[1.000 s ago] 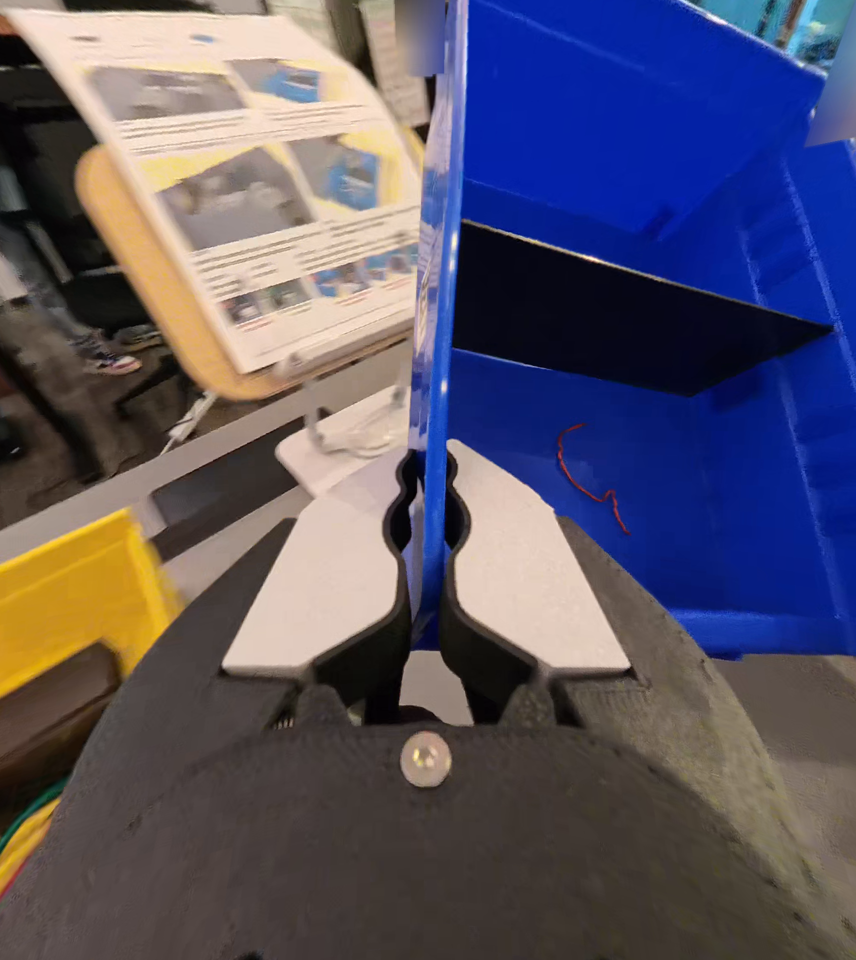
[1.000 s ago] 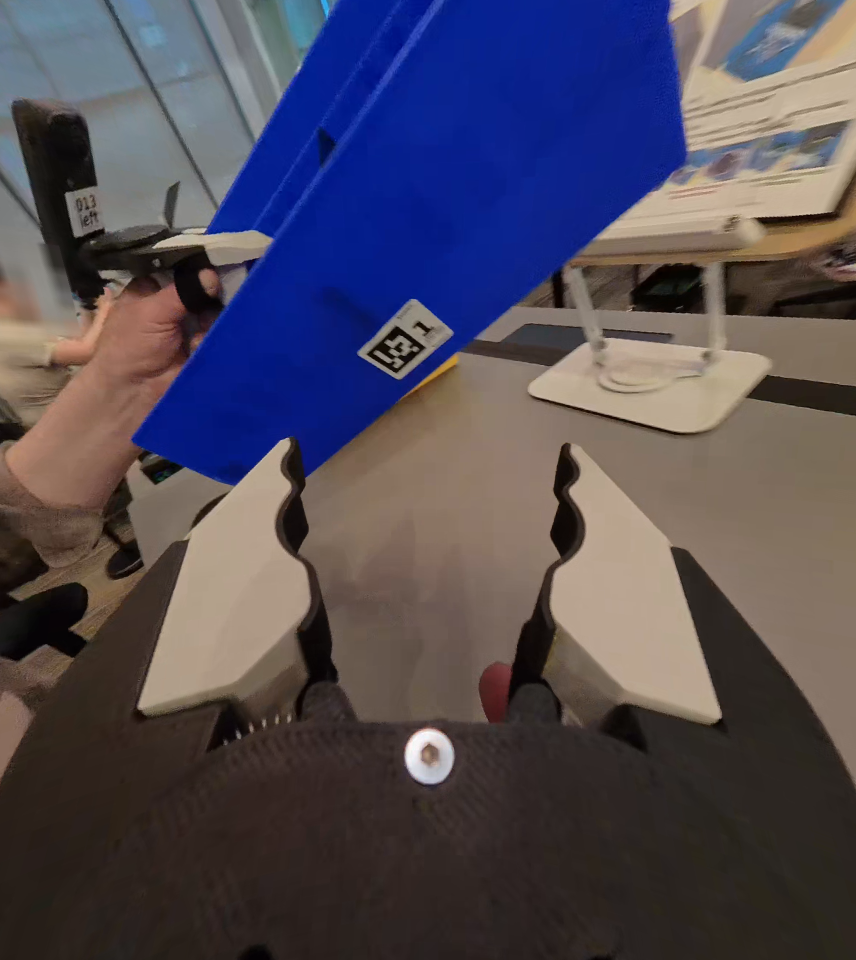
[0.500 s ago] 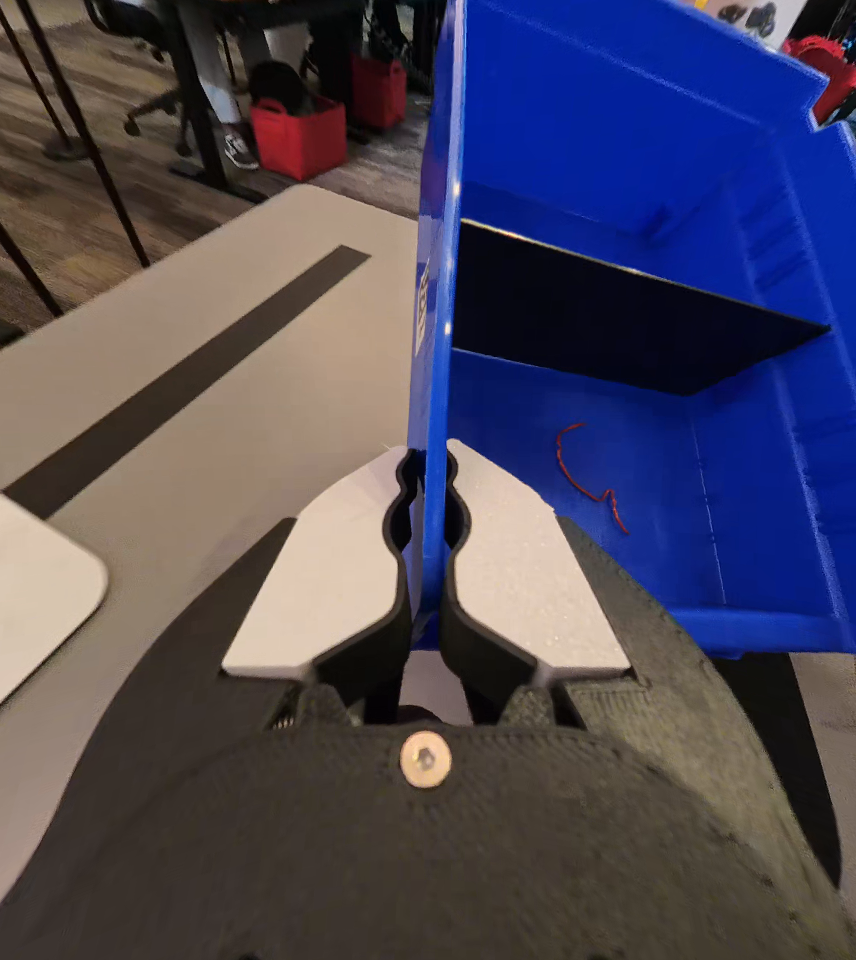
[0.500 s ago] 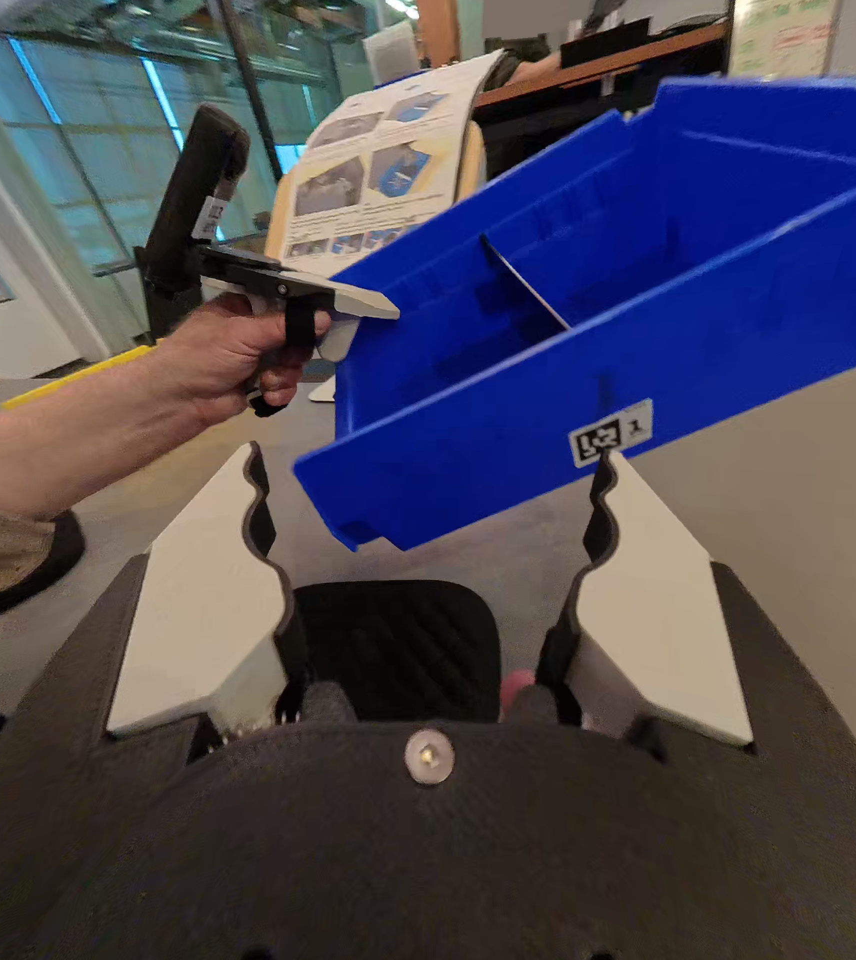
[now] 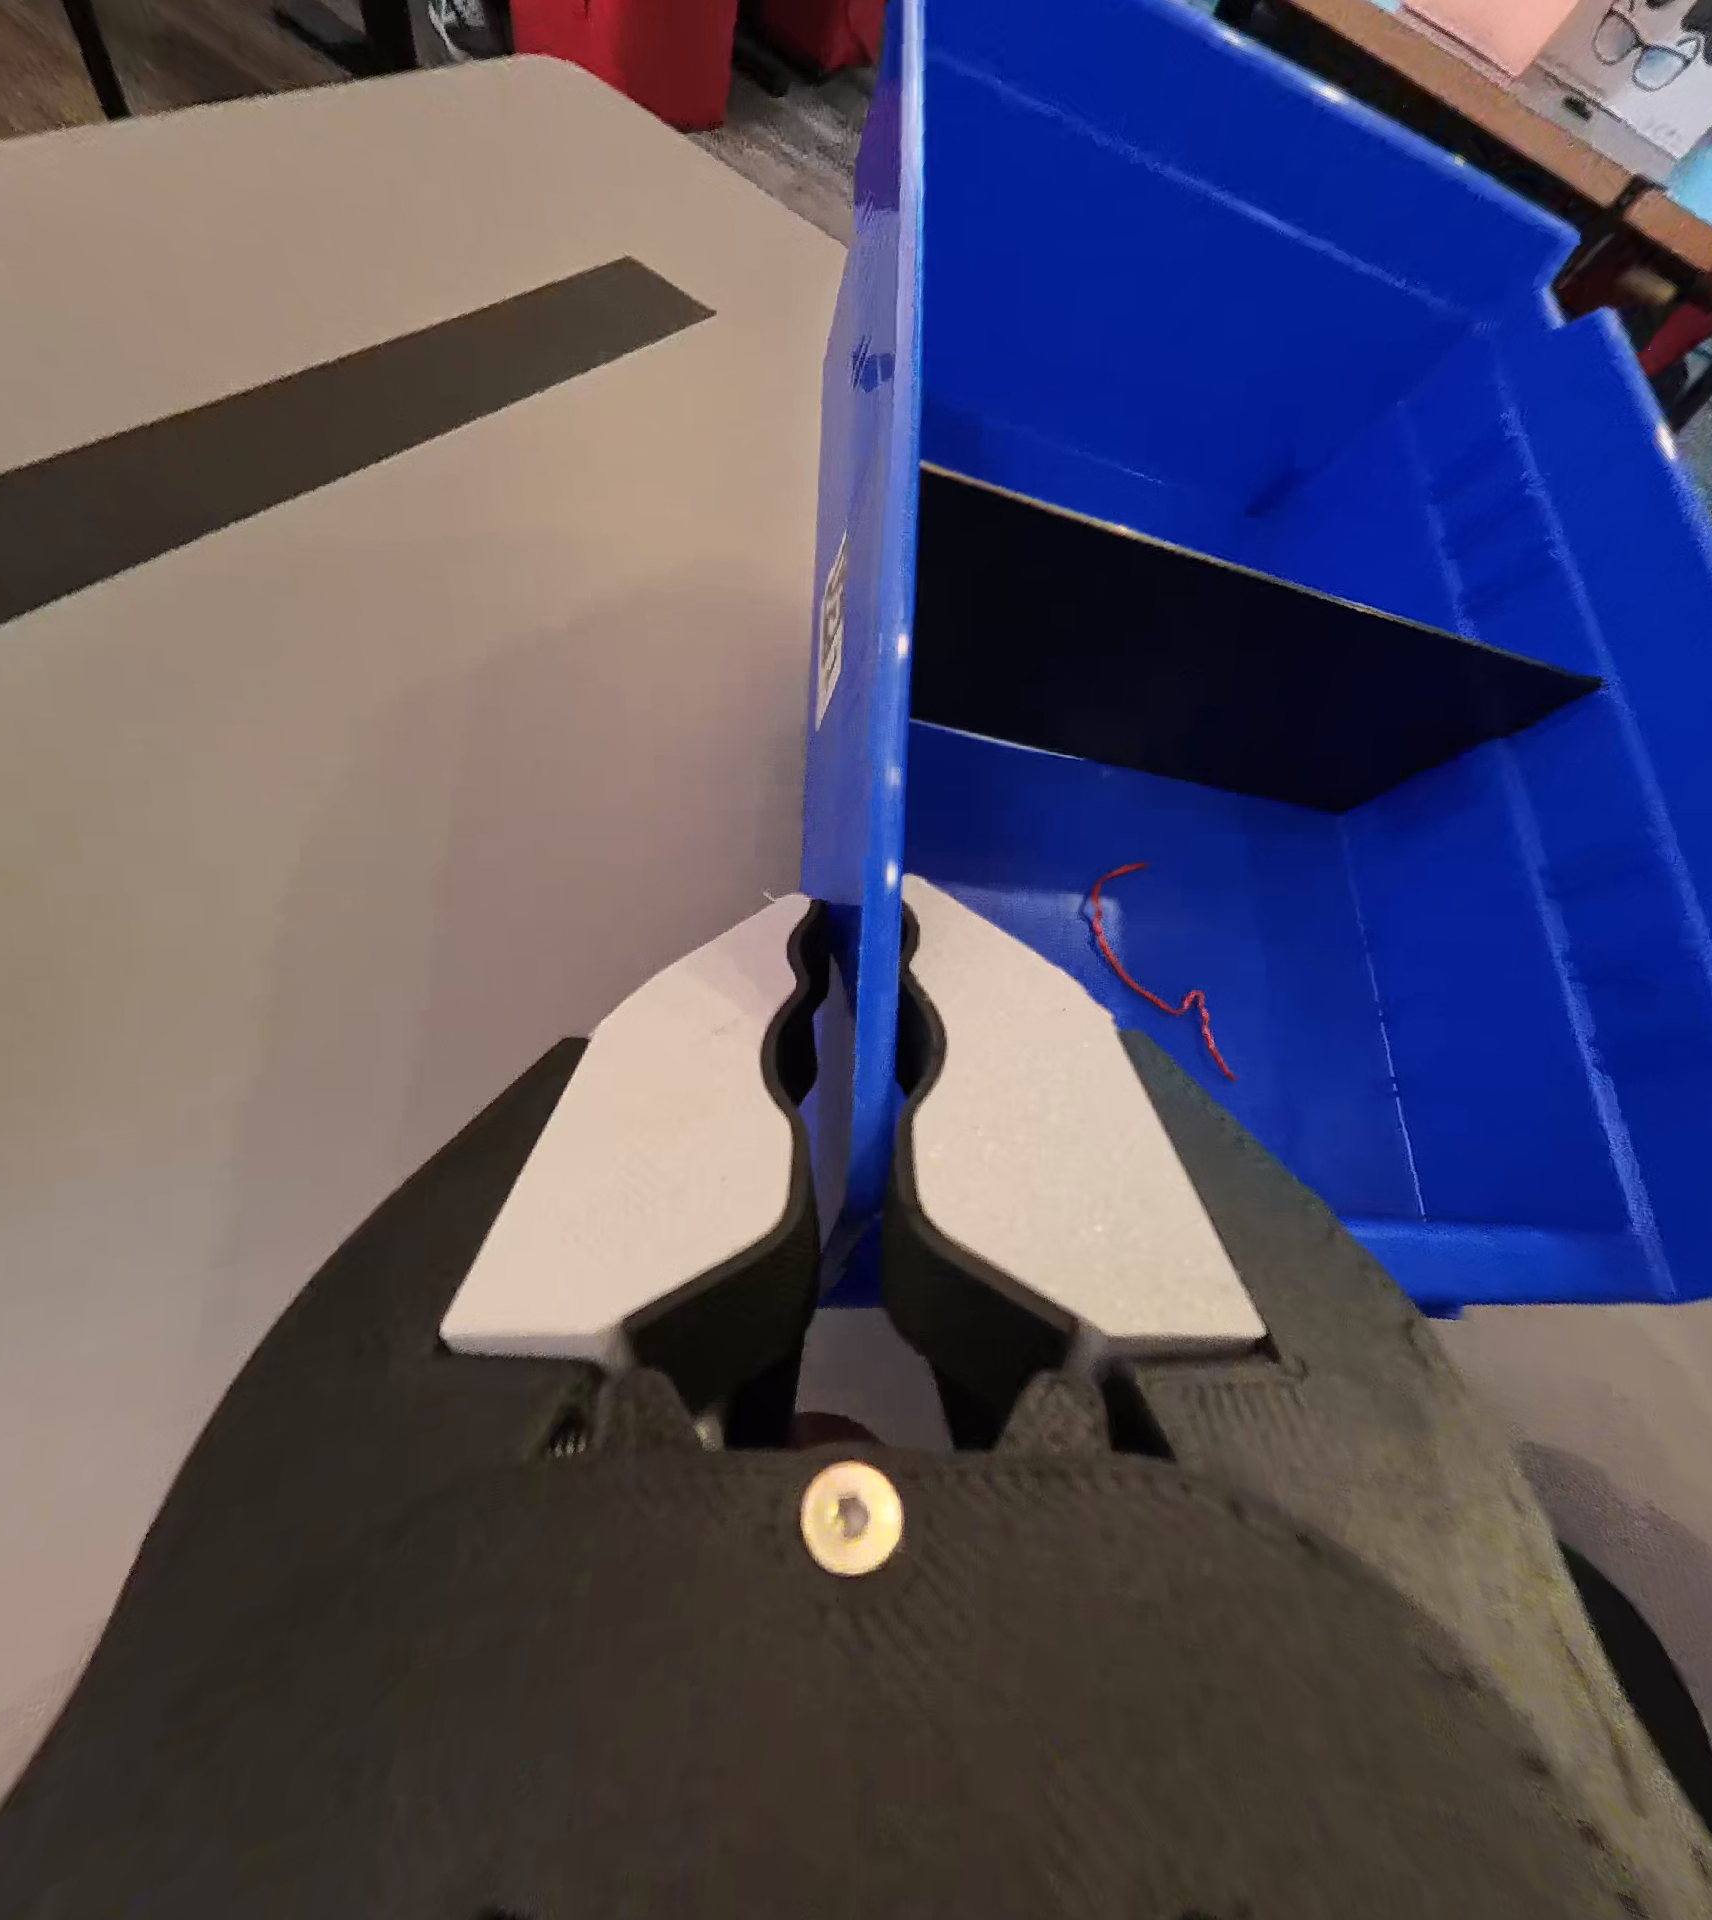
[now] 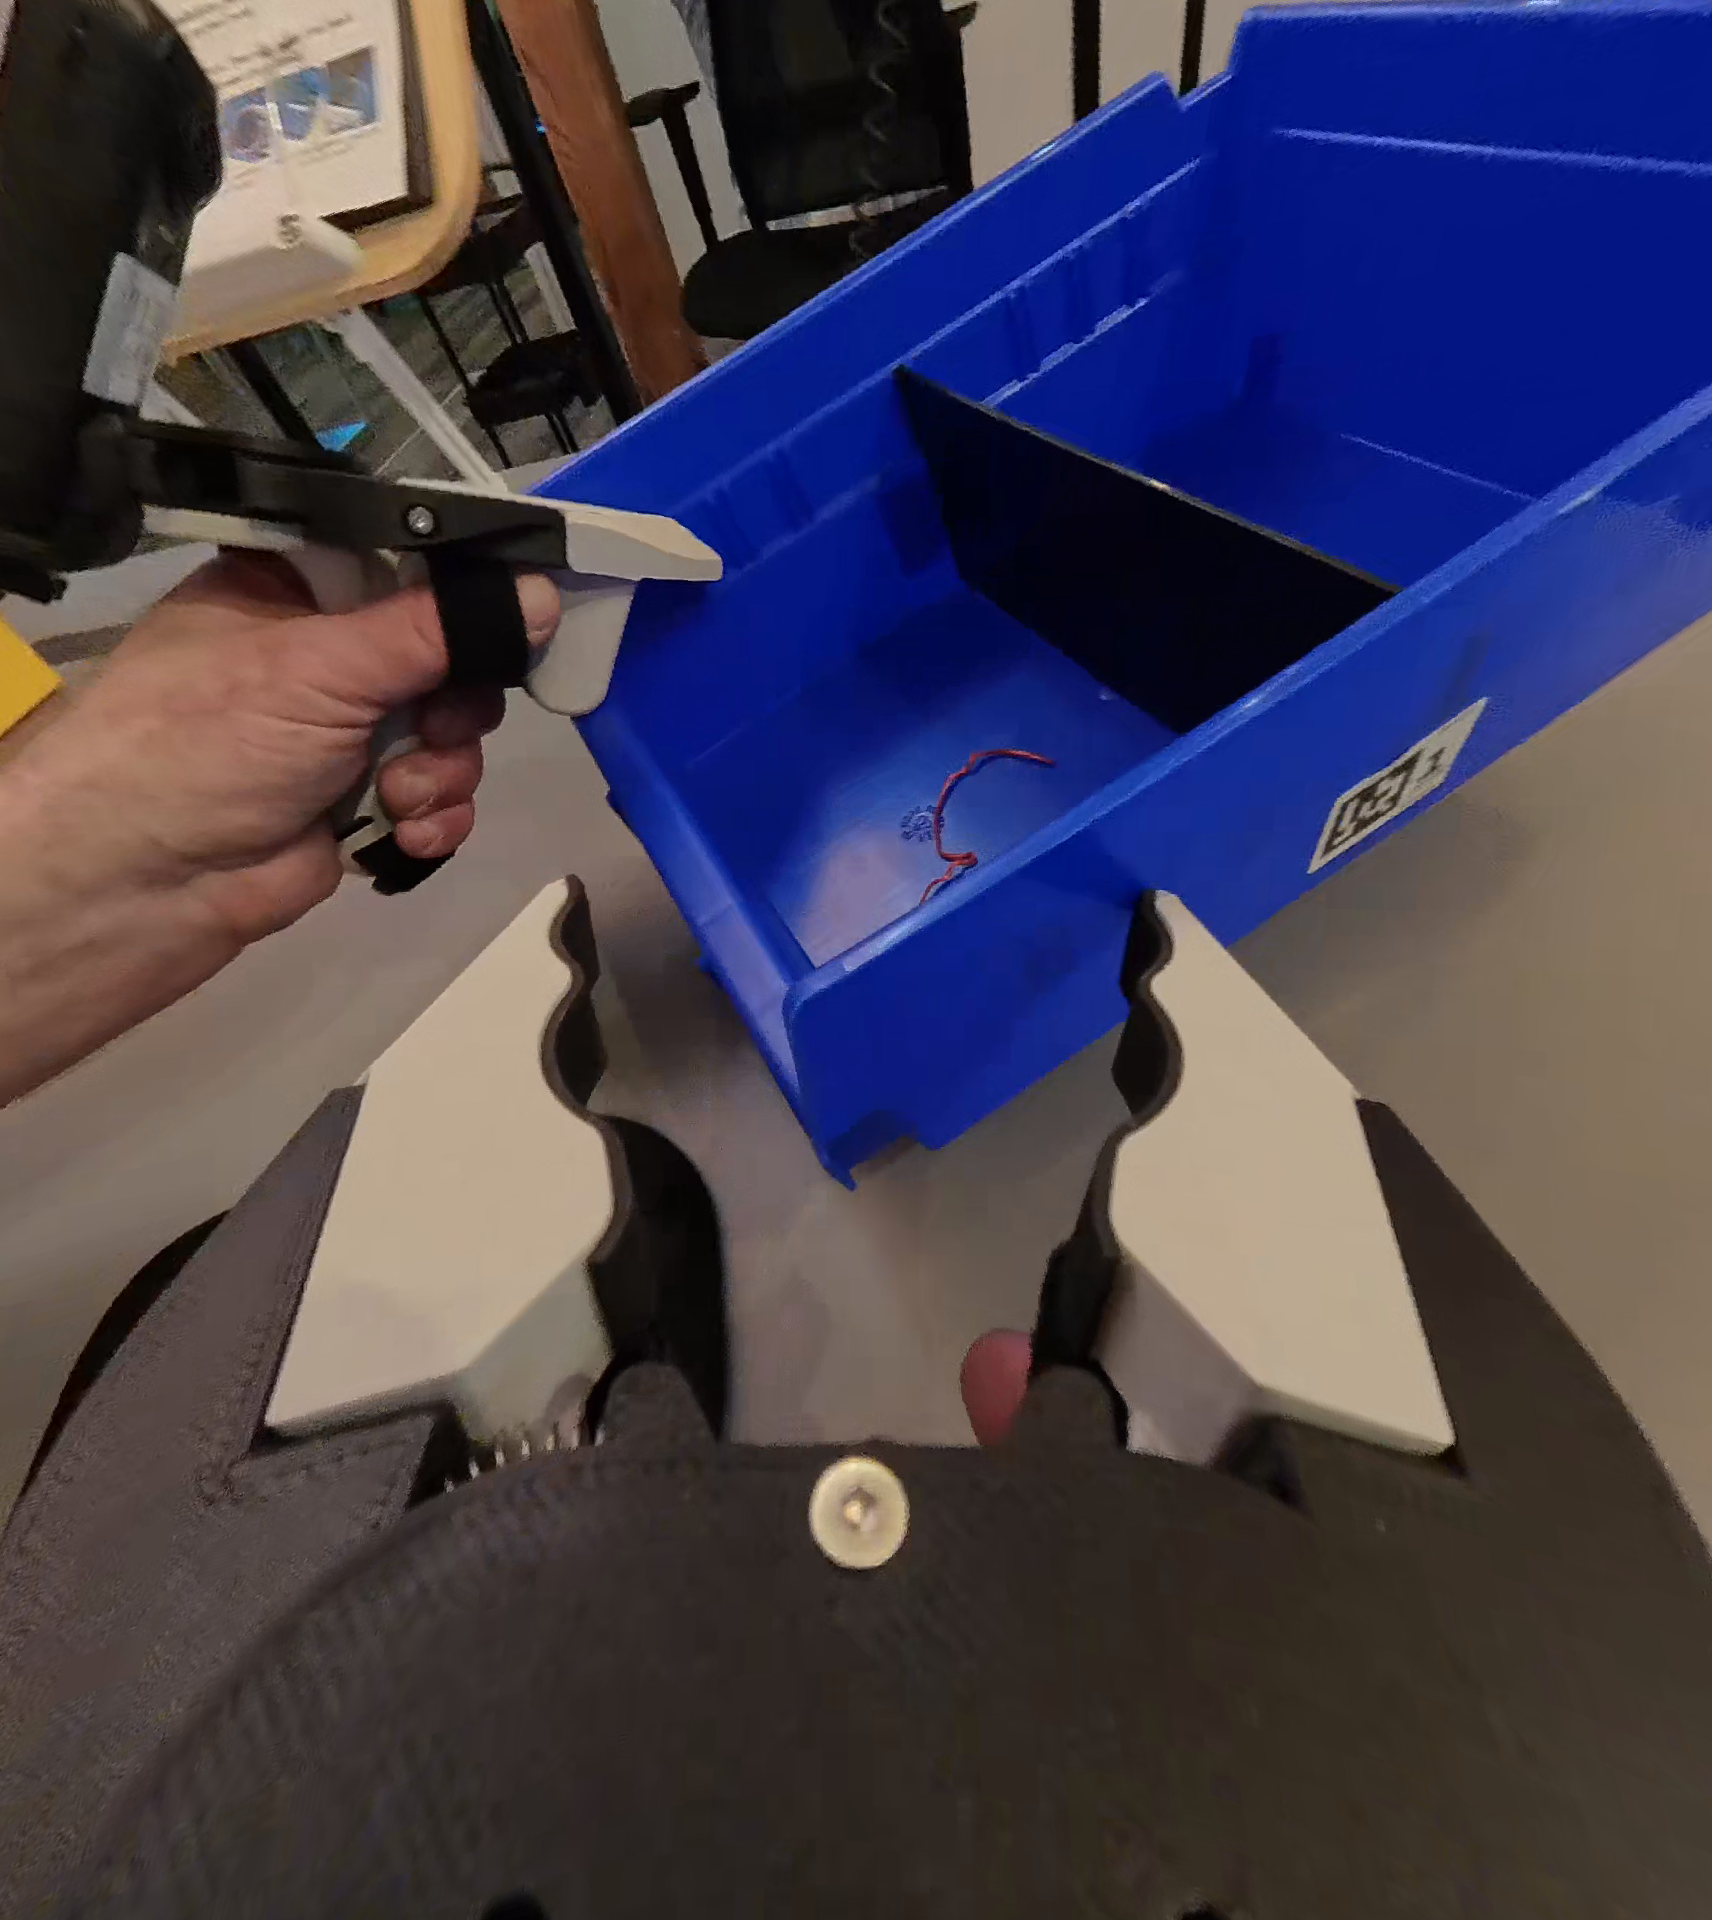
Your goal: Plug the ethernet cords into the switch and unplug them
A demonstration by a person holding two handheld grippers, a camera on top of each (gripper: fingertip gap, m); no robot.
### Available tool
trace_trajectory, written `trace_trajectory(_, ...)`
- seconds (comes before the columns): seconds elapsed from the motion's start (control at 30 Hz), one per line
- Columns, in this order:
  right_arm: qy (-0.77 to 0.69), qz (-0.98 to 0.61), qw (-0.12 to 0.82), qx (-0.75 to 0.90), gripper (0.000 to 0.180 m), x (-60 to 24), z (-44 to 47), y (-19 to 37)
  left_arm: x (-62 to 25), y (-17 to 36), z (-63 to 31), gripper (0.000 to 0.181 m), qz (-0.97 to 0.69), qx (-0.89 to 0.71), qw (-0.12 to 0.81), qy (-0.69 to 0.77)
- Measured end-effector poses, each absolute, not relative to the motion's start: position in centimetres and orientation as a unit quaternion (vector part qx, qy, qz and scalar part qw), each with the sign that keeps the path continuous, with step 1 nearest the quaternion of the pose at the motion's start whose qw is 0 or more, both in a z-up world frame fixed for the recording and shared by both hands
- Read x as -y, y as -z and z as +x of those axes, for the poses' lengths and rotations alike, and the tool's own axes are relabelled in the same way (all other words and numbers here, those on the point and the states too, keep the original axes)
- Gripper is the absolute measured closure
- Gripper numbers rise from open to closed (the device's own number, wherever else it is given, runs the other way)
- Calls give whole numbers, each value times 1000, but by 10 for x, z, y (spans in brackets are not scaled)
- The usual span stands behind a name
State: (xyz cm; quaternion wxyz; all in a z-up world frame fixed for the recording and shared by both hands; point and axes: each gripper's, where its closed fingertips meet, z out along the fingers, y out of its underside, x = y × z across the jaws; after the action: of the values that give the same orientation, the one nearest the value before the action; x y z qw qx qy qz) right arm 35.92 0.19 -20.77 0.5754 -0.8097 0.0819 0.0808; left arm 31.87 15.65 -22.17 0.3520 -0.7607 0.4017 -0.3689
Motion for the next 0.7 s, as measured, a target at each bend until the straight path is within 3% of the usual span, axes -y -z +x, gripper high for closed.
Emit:
trace_trajectory(0.33, -71, -831, 543, -99, 63, -29, 402, 228, -150, 235, 342, 155, -755, -409, 335, 389)
trace_trajectory(0.6, -92, -821, 550, -121, 71, -48, 455, 227, -109, 232, 352, 115, -732, -450, 281, 427)
trace_trajectory(0.7, -91, -818, 551, -137, 71, -58, 486, 225, -90, 231, 364, 116, -724, -458, 260, 446)
